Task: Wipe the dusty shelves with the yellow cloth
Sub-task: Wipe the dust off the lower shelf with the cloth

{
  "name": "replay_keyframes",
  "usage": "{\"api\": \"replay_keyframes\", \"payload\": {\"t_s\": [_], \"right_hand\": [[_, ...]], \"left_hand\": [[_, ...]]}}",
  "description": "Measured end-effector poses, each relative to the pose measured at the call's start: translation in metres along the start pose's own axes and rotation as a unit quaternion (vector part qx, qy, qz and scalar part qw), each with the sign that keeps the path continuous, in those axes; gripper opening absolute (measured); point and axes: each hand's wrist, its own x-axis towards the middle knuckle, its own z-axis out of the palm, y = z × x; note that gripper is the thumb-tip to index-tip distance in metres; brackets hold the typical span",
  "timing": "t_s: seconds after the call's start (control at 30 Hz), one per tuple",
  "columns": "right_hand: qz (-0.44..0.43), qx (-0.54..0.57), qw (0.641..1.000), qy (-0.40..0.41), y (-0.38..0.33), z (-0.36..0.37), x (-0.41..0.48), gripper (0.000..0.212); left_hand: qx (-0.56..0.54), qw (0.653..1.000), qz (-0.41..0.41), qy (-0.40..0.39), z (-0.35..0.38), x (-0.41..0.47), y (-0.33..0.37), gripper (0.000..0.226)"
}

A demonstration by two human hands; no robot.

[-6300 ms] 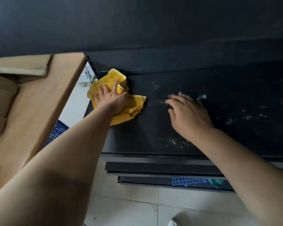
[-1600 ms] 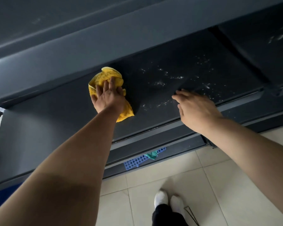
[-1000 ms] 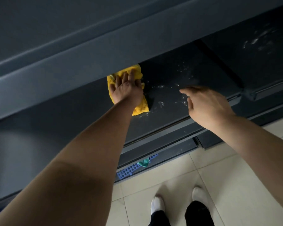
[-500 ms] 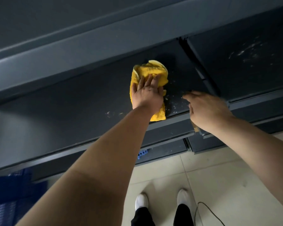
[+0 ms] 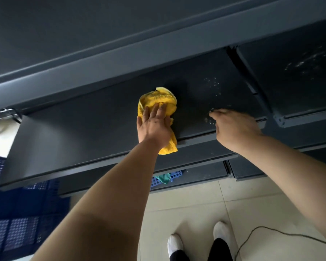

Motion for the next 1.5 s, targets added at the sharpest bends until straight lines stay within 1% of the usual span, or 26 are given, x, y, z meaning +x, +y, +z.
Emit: {"api": "replay_keyframes", "payload": {"t_s": [0.17, 0.23, 0.33, 0.43, 0.67, 0.77, 0.83, 0.9, 0.97, 1.03, 1.27, 1.5], "right_hand": [[0.004, -0.001, 1.0, 0.009, -0.003, -0.001, -0.005, 0.045], [0.009, -0.004, 1.0, 0.013, 0.003, 0.0, -0.006, 0.046], [0.021, -0.011, 1.0, 0.01, 0.017, -0.002, -0.009, 0.045], [0.033, -0.008, 0.999, 0.011, 0.034, -0.003, -0.012, 0.047], [0.056, 0.001, 0.998, 0.006, 0.07, -0.003, -0.014, 0.049], [0.055, -0.003, 0.998, 0.011, 0.083, -0.004, -0.016, 0.045], [0.054, -0.009, 0.998, 0.01, 0.092, -0.005, -0.017, 0.042], [0.062, -0.01, 0.998, 0.003, 0.101, -0.009, -0.017, 0.044], [0.069, -0.008, 0.998, -0.004, 0.109, -0.012, -0.016, 0.046], [0.072, -0.003, 0.997, -0.012, 0.116, -0.013, -0.015, 0.047], [0.066, 0.025, 0.997, -0.002, 0.124, -0.011, -0.001, 0.046], [0.036, 0.041, 0.998, 0.032, 0.119, -0.005, 0.023, 0.047]], "left_hand": [[-0.011, 0.992, -0.124, 0.003, -0.003, -0.012, -0.035, 0.054], [-0.017, 0.988, -0.15, -0.012, -0.004, -0.012, -0.033, 0.055], [-0.025, 0.986, -0.162, -0.037, -0.006, -0.01, -0.015, 0.057], [-0.024, 0.989, -0.141, -0.046, -0.004, -0.011, 0.011, 0.058], [-0.022, 0.997, -0.054, -0.057, 0.007, -0.012, 0.089, 0.057], [-0.031, 0.997, -0.021, -0.072, 0.011, -0.01, 0.122, 0.057], [-0.036, 0.996, 0.009, -0.085, 0.013, -0.009, 0.144, 0.056], [-0.04, 0.994, 0.047, -0.095, 0.015, -0.007, 0.165, 0.054], [-0.043, 0.991, 0.084, -0.095, 0.016, -0.002, 0.18, 0.053], [-0.04, 0.99, 0.104, -0.087, 0.018, 0.007, 0.185, 0.052], [-0.038, 0.993, 0.101, -0.037, 0.022, 0.045, 0.182, 0.051], [-0.024, 0.995, 0.097, -0.011, 0.018, 0.101, 0.176, 0.05]]}}
